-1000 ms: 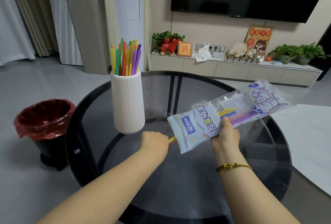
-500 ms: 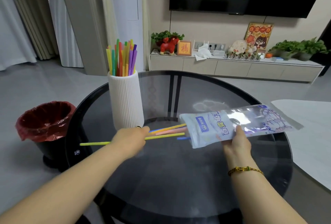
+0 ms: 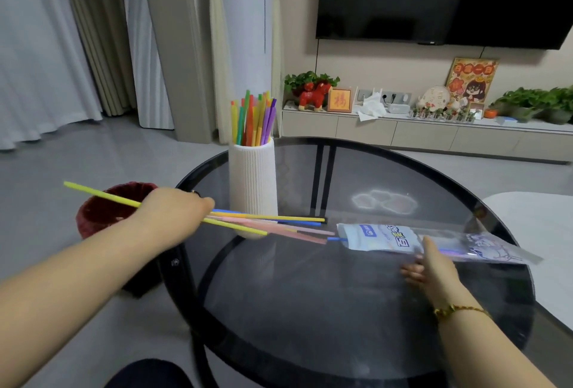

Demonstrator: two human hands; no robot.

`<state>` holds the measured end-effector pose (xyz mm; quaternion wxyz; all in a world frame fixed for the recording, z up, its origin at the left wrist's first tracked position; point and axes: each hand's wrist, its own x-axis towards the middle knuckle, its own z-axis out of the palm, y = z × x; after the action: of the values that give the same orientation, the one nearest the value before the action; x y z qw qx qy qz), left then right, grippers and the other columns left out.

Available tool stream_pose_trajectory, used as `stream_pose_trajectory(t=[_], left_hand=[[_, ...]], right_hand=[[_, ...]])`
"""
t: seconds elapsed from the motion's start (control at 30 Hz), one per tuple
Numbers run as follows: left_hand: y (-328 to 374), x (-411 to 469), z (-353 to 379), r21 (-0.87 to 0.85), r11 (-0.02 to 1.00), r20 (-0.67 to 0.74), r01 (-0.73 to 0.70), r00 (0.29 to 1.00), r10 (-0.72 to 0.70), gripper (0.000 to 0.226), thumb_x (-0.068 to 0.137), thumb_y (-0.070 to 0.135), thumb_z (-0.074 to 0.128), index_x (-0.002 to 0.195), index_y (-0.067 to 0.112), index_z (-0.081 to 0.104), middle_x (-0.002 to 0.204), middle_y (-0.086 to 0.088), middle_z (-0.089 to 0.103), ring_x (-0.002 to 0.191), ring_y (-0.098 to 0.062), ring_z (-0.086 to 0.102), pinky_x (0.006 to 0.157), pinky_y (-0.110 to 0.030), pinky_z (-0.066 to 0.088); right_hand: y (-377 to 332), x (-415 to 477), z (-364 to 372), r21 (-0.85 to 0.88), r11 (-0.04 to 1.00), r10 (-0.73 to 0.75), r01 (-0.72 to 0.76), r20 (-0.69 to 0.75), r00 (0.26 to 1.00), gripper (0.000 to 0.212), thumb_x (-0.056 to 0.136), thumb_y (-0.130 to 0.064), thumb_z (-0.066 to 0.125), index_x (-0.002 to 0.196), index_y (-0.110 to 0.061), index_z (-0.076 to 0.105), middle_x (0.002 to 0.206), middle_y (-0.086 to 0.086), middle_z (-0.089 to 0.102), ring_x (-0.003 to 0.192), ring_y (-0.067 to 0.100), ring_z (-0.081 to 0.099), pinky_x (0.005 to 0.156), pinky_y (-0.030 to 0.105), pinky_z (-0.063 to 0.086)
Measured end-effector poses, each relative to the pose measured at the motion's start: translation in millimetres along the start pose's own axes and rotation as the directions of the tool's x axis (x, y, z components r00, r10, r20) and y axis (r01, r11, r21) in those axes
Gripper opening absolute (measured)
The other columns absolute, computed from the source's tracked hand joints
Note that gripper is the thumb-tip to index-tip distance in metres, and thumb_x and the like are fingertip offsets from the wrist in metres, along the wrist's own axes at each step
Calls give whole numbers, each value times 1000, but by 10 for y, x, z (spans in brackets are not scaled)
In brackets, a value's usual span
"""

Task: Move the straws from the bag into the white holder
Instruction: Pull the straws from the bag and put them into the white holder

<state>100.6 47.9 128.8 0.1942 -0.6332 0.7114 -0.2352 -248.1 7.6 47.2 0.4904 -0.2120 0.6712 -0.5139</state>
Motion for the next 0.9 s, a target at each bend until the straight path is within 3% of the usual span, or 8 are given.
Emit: stream_pose_trajectory(t=[0.1, 0.2, 0.33, 0.47, 0.53, 0.67, 0.77, 0.9], left_hand=[[-129, -47, -74, 64, 998, -9, 19, 1000, -18, 21, 90, 8, 35, 107, 18, 43, 96, 2, 58, 95, -23, 62, 52, -27, 33], [-224, -75, -213, 147, 989, 21, -8, 1000, 5, 20, 91, 9, 35, 108, 19, 43, 106, 1, 59, 96, -22, 63, 45, -26, 25], [-287, -104, -470, 213, 975, -8, -67, 998, 70, 19, 91, 9, 35, 106, 18, 42, 103, -1, 60, 93, -24, 63, 41, -26, 21], [-272, -168, -705, 220, 966, -91, -137, 983, 160, 16, 91, 10, 35, 103, 18, 42, 90, -1, 58, 83, -26, 61, 45, -28, 27], [-259, -188, -779, 221, 961, -111, -164, 975, 192, 13, 92, 12, 34, 101, 17, 41, 70, 2, 43, 70, -25, 52, 41, -26, 22], [-234, -226, -800, 185, 960, -140, -212, 961, 239, 10, 93, 17, 35, 101, 17, 41, 78, -1, 50, 75, -27, 56, 48, -29, 33], [-200, -234, -772, 151, 957, -164, -248, 948, 271, 16, 94, 27, 33, 103, 16, 42, 99, -3, 58, 86, -26, 60, 55, -31, 37], [-176, -168, -690, 131, 975, -279, -181, 937, 211, 33, 93, 38, 32, 121, 20, 34, 116, 1, 52, 99, -22, 59, 56, -30, 34]], right_hand=[[25, -53, -106, -360, 933, 20, -4, 41, 999, 50, 89, -46, 43, 65, -2, 50, 58, 12, 48, 47, 22, 42, 42, 25, 33], [-16, -196, -80, -758, 609, -245, 234, 101, 964, 31, 89, -23, 48, 79, 5, 56, 74, 20, 60, 68, 30, 54, 58, 32, 39], [-126, -562, 322, -514, 551, -552, 657, 366, 749, 15, 82, -22, 60, 77, -9, 55, 75, 2, 54, 74, 20, 50, 67, 31, 37], [-154, -938, 760, -377, 124, -467, 918, 794, 389, 69, 71, -37, 70, 130, -19, 39, 122, -7, 47, 113, 12, 41, 102, 26, 26], [-144, -1024, 909, -376, -23, -388, 926, 857, 339, 73, 71, -40, 68, 132, -22, 35, 127, -2, 50, 115, 17, 43, 110, 33, 20], [-103, -1084, 994, -368, 112, -335, 923, 861, 384, 13, 78, -31, 61, 73, -34, 49, 70, -9, 57, 69, 16, 51, 65, 28, 42], [-61, -1051, 998, -362, 255, -324, 897, 842, 432, 35, 85, -26, 53, 54, -27, 36, 53, -9, 41, 53, 15, 44, 54, 29, 36], [-19, -940, 942, -443, 132, -346, 887, 818, 460, 34, 89, -28, 45, 58, -25, 33, 55, -8, 37, 64, 21, 38, 53, 31, 29]])
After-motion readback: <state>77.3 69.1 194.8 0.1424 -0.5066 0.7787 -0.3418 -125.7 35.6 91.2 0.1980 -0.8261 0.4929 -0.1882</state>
